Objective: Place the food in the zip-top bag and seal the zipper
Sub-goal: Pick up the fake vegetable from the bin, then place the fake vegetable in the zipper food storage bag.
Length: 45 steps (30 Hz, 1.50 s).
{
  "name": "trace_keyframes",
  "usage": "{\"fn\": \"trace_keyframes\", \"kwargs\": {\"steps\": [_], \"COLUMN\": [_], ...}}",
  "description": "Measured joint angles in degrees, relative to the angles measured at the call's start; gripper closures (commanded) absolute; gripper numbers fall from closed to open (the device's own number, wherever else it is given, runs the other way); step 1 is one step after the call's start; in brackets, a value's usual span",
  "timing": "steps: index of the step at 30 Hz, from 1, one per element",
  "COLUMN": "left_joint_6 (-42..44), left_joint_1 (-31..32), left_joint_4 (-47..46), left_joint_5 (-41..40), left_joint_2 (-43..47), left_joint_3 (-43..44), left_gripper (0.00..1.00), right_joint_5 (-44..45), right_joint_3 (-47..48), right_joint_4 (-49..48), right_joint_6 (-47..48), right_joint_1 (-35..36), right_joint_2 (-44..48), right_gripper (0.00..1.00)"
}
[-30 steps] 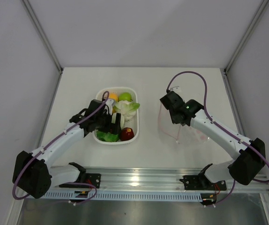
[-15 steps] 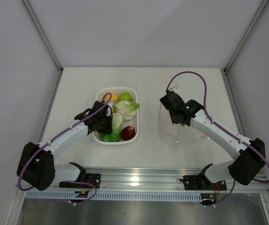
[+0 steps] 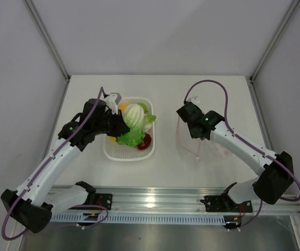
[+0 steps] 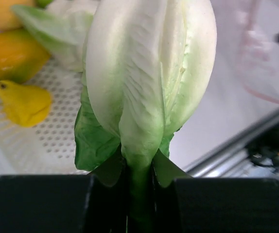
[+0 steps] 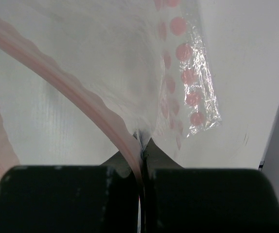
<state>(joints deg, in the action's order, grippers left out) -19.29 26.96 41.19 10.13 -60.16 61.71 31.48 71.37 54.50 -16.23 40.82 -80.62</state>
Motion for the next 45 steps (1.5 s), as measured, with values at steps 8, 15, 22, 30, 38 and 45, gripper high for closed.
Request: {"fn": "trace_keyframes", "kwargs": {"steps": [8,15,22,30,38,45], "left_joint_6": [-9.4,-18.4,-26.7,-33.9,-35.3,-36.2], "left_joint_1": [4.5,10.1,15.0,16.0,16.2,15.8], "left_joint_4": [-1.5,-9.3,-14.6,-20.7,-22.1,-23.6], "left_joint_5": [16.5,28.6,35.9,39.8,44.4,46.7], "left_joint_2": [0.3,-3.8,-11.6,-15.9,-23.4,-28.6], "left_joint_3": [1.4,-1.2,-2.1,-1.9,-1.0,-0.9], "left_gripper": [0.99,0.99,0.99,0.99,1.0,0.99], "right_joint_5": [0.6,0.7,3.5,5.7,7.3,7.9], "right_joint_3": [0.0,0.0,-1.4,-5.1,-7.7,-7.8], "right_joint_4": [0.0,-0.2,-3.2,-6.8,-8.0,-7.4], "right_joint_6": [0.0,0.0,0.3,1.1,2.9,3.1], "right_joint_1": [0.2,0.2,1.4,3.2,4.4,5.0], "right_joint_2": [-1.0,-1.0,0.1,3.0,5.6,7.9], "right_gripper": [1.0,1.0,1.0,1.0,1.0,1.0]}}
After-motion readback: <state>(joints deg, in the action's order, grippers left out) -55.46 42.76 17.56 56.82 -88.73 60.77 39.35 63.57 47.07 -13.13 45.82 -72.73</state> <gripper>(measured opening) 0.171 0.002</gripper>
